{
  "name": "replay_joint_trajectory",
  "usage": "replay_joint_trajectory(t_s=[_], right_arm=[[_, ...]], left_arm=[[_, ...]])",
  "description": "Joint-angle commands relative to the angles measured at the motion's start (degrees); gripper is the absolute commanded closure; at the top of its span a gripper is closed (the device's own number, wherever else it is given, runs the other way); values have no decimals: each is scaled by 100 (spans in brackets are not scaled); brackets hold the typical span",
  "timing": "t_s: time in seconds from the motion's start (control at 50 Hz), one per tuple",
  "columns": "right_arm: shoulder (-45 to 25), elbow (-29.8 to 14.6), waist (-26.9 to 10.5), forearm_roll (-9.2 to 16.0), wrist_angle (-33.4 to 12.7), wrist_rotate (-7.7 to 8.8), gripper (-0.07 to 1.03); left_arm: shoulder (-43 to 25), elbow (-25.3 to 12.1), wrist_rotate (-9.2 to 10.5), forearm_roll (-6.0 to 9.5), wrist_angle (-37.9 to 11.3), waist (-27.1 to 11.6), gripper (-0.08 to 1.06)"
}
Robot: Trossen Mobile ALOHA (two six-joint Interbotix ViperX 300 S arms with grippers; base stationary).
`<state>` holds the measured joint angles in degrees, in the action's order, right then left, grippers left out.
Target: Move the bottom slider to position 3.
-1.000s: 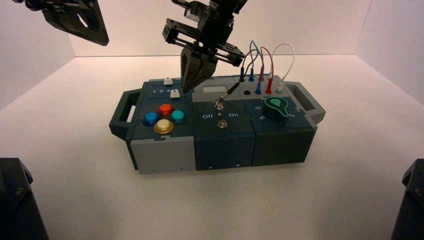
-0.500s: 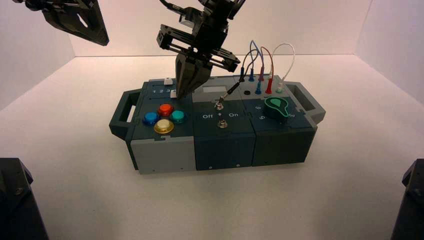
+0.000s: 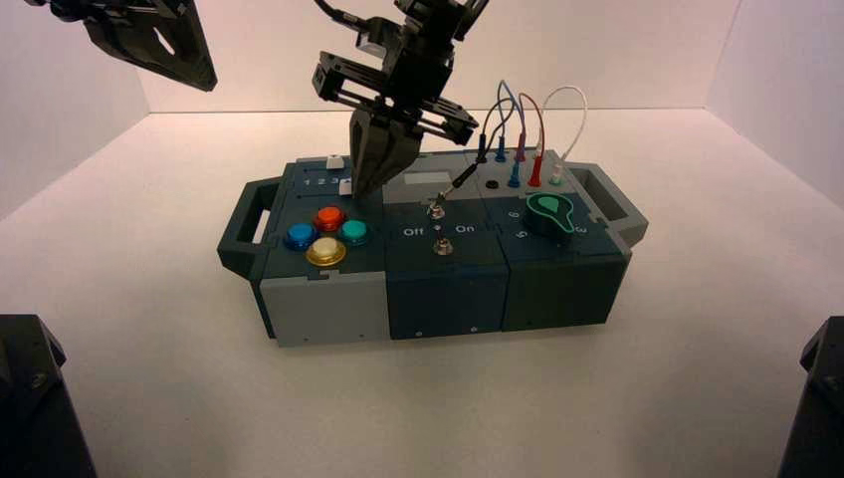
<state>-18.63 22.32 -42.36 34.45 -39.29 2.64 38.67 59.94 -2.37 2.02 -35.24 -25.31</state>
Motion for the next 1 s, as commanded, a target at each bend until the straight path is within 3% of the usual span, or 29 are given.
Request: replay_joint_trajectory(t_s=[0.02, 1.0], right_arm=[[88, -70, 62, -26, -9, 53, 98], [-211, -387, 167, -70, -88, 70, 98]], left_arm=[[26, -149, -35, -9, 35, 9, 101], [35, -158, -35, -9, 44, 9, 101]])
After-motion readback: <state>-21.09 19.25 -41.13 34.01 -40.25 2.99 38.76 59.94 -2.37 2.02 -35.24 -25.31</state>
